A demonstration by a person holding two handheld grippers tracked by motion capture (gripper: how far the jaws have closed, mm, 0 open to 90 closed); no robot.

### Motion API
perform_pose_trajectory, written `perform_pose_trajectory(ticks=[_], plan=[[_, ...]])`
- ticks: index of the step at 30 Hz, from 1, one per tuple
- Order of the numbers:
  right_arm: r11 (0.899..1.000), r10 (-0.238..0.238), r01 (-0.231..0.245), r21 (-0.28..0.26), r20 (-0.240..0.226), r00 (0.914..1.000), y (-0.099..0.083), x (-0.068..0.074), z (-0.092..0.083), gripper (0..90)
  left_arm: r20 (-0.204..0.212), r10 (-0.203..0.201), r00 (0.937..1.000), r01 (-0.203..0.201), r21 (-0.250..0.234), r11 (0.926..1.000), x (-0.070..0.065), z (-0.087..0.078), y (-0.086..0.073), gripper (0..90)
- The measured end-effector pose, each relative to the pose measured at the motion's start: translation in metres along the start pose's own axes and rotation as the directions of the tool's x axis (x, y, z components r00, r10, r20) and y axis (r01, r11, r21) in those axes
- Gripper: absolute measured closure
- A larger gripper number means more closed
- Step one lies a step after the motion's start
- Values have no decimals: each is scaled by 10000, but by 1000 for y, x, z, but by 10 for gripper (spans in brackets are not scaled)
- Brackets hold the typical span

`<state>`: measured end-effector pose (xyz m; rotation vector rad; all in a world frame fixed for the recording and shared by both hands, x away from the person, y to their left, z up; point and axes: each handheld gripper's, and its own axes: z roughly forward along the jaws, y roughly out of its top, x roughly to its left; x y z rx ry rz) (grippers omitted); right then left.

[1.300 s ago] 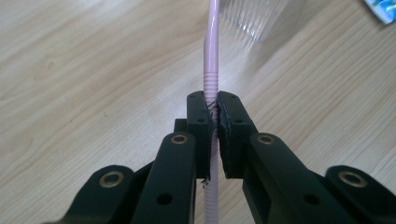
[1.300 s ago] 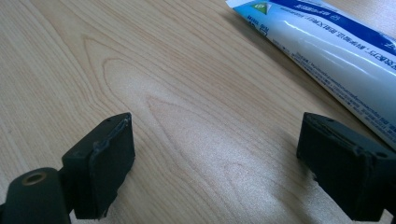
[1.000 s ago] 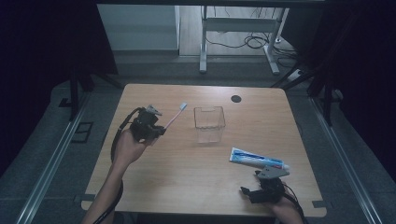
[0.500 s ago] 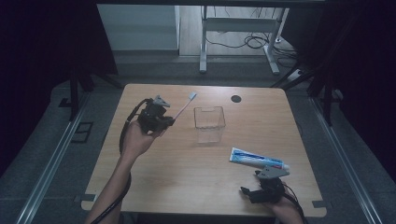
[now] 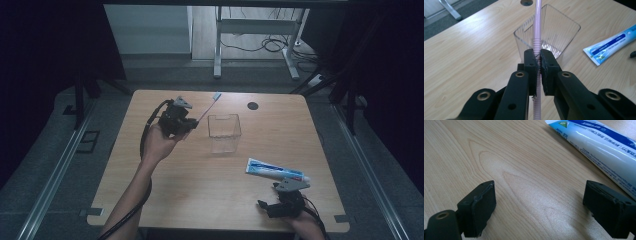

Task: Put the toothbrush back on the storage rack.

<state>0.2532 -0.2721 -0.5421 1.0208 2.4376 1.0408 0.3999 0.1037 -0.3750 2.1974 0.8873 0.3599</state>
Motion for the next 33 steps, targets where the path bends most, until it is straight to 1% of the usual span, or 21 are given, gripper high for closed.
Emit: perform_pose_trajectory(ticks=[4, 7, 19, 27, 33], plan=[[10000, -4, 4, 4, -2, 10000, 0, 0, 0, 109, 34, 36, 10000, -36, -80, 10000, -2, 4, 5, 844], [10000, 4, -4, 0, -4, 10000, 0, 0, 0, 109, 95, 53, 9999, -50, -278, 9996, -4, 9, 10, 844], [10000, -6, 6, -1, -5, 10000, 0, 0, 0, 109, 150, 199, 9997, -189, -659, 9976, -11, 27, 27, 844], [10000, 0, 0, -4, -15, 10000, 0, 0, 0, 109, 159, 285, 9995, -270, -887, 9957, -18, 45, 35, 844], [10000, 3, -3, -5, -17, 10000, 0, 0, 0, 109, 212, 367, 9991, -346, -935, 9950, -23, 58, 40, 844]])
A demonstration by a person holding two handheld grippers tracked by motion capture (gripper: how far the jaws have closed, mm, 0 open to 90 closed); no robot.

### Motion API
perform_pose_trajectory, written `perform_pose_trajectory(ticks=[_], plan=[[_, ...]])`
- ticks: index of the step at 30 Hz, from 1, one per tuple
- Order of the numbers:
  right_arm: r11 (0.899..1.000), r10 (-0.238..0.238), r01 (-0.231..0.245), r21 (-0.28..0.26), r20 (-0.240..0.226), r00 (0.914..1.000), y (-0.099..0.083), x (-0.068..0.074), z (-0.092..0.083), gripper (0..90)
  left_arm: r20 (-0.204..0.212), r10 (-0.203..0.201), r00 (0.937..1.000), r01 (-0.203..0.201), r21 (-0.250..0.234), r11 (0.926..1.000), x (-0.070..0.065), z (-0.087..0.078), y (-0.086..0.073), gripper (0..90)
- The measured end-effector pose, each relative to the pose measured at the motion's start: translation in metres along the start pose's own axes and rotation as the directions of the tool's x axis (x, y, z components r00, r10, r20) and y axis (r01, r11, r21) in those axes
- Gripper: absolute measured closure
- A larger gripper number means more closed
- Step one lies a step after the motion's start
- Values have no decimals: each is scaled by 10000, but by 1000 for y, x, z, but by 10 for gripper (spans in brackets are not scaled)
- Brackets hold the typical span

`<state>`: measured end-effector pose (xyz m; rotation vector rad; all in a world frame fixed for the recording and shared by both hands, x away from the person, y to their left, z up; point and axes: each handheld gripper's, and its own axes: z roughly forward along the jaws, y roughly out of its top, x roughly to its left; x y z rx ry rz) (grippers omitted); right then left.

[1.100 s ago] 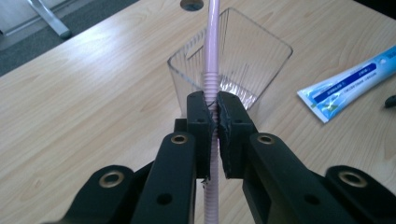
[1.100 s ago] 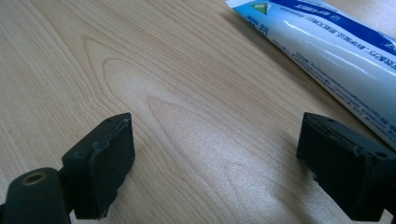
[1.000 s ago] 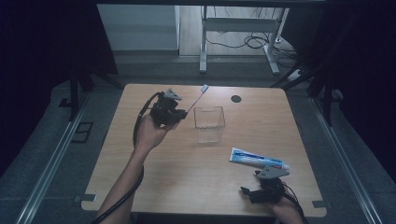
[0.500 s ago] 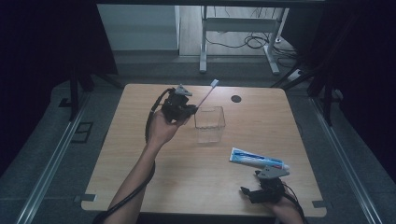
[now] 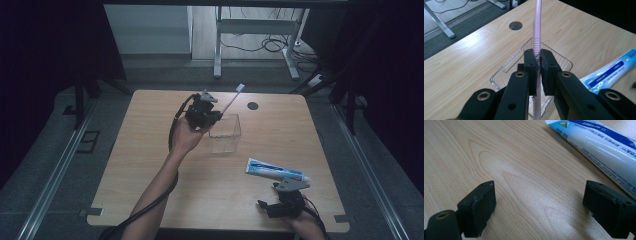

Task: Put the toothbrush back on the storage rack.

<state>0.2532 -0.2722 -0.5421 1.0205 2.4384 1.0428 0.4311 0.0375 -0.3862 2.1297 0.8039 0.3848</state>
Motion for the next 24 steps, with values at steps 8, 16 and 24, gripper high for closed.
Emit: perform_pose_trajectory(ticks=[8, 16, 24], plan=[[10000, -29, 29, 0, -24, 10000, 0, 0, 0, 109, -30, 68, 10000, -68, -7, 10000, -4, 16, 1, 844], [10000, -37, 37, 1, -38, 10000, 0, 0, 0, 109, -124, 99, 9999, -97, 137, 9999, -6, 32, -4, 843], [10000, -36, 36, -1, -40, 10000, 0, 0, 0, 109, -187, 142, 9997, -136, 321, 9994, -8, 43, -12, 842]])
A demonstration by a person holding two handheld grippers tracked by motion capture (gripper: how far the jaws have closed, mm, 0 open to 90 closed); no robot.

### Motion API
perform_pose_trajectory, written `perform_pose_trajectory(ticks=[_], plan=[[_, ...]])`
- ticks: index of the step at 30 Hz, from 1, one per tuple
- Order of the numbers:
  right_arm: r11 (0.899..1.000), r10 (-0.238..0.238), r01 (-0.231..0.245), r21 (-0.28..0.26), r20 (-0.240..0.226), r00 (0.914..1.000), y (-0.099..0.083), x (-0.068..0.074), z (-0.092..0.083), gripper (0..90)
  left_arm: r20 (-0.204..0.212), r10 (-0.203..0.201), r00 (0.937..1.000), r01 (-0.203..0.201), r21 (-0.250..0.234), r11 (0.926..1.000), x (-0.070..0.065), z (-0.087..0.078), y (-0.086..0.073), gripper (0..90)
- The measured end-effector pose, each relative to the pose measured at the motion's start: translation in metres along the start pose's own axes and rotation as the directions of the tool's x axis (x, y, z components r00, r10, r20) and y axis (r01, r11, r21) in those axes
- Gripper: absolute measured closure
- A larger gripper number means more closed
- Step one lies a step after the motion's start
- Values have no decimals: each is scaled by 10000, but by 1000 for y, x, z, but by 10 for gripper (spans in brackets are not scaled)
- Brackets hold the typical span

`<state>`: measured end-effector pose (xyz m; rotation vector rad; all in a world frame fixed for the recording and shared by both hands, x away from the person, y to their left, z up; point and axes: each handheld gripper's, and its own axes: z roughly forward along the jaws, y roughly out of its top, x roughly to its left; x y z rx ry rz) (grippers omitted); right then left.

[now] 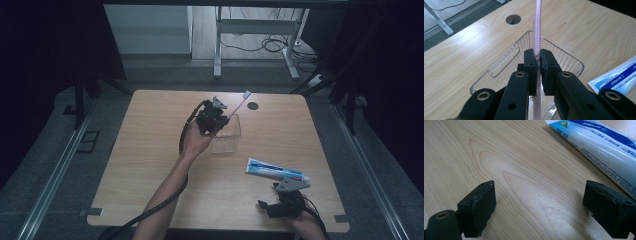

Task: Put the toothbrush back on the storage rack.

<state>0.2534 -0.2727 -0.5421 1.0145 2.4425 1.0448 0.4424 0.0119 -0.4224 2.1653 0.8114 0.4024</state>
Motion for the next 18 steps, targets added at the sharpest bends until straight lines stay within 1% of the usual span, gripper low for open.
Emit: perform_pose_trajectory(ticks=[3, 6, 18], plan=[[10000, -19, 19, 6, -3, 10000, 0, 0, 0, 109, 12, 38, 10000, -38, 36, 10000, -1, 3, -2, 842], [10000, -22, 22, 10, -9, 10000, 0, 0, 0, 109, -38, 119, 9999, -118, 200, 9997, -2, 8, -6, 841], [10000, -29, 29, 8, -18, 10000, 0, 0, 0, 109, -89, -88, 9999, 92, 396, 9992, 2, 15, -18, 839]])
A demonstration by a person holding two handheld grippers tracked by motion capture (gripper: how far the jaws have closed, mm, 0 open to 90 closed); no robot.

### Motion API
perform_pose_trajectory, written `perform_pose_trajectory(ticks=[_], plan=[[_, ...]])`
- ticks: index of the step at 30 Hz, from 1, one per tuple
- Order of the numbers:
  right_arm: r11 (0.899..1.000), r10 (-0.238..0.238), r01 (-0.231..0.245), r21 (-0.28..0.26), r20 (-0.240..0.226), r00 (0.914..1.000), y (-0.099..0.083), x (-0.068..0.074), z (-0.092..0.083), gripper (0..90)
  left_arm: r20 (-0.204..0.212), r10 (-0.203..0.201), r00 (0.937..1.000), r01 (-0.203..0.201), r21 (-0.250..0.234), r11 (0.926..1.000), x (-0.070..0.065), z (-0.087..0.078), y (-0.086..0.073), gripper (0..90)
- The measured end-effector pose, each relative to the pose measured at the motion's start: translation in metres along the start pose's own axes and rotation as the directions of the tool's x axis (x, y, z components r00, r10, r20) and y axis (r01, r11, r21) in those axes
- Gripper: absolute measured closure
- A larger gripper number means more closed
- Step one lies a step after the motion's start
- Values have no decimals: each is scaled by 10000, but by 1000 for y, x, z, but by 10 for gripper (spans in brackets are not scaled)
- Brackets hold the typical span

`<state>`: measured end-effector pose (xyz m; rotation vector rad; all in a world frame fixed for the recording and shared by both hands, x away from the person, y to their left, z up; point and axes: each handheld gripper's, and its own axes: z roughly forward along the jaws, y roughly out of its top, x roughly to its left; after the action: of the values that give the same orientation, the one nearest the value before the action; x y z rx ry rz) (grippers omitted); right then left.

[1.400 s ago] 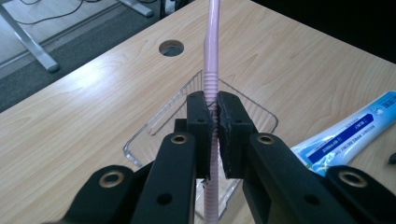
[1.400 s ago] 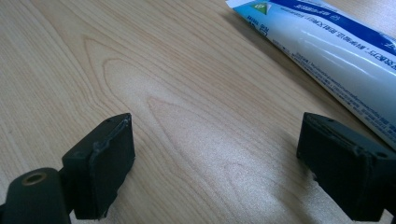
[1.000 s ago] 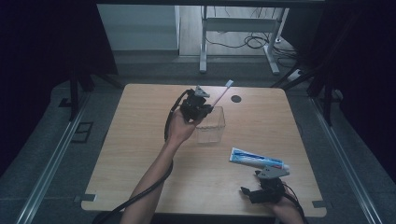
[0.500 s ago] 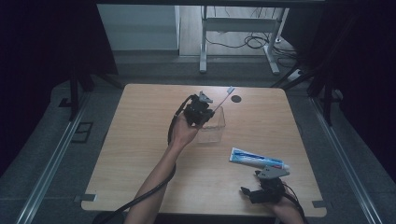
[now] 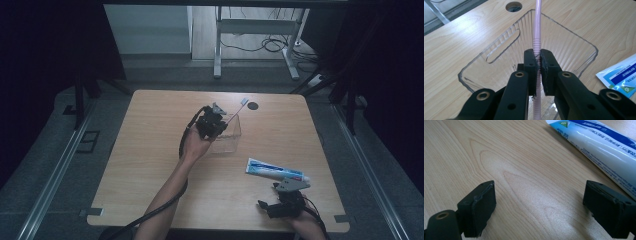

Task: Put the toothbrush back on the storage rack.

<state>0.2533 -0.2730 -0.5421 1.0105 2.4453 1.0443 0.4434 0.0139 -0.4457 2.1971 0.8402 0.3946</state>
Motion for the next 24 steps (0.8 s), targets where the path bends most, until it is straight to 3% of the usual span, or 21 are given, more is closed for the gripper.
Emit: perform_pose_trajectory(ticks=[24], plan=[[10000, 10, -10, -2, -2, 10000, 0, 0, 0, 109, 254, -273, 9993, 262, 410, 9988, 2, 12, -17, 834]])
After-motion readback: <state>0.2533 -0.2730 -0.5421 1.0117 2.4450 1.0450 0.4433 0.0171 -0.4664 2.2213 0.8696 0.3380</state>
